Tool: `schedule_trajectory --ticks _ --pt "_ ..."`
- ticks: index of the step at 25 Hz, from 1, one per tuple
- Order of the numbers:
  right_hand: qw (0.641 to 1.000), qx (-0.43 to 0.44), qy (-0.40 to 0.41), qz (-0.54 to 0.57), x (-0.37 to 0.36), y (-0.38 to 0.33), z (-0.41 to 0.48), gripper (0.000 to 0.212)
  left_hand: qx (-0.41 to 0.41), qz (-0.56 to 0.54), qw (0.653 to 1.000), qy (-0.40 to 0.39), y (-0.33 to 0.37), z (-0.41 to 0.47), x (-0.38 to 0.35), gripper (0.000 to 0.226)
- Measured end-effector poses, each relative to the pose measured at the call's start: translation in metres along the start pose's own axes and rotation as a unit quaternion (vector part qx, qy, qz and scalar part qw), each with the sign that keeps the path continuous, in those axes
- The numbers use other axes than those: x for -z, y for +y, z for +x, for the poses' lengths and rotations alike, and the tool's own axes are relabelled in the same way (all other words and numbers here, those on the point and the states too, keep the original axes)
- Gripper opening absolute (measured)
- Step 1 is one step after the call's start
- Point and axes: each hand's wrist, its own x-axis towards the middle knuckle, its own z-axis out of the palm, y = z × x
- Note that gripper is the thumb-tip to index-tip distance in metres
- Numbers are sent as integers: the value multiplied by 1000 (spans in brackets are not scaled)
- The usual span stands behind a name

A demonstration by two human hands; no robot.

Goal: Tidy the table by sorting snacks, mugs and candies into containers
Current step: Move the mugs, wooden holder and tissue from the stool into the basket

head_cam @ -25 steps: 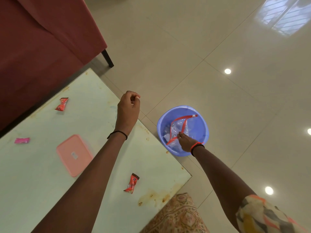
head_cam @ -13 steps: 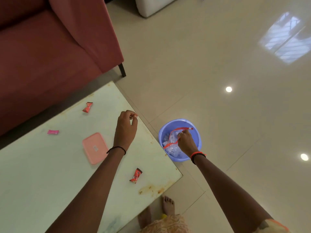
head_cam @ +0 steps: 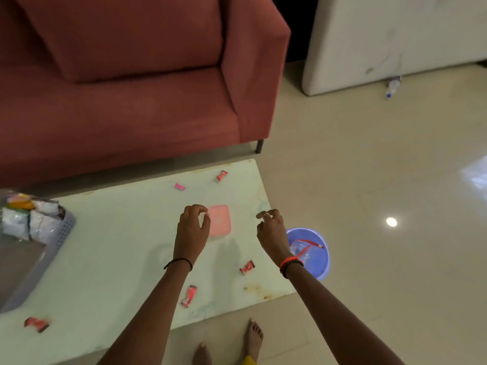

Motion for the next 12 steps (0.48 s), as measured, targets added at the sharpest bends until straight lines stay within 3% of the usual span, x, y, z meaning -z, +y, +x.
schedule_trajectory --ticks 12 --pt "986 138 -99 4 -101 -212 -101 34 128 -7 984 126 -144 -111 166 15"
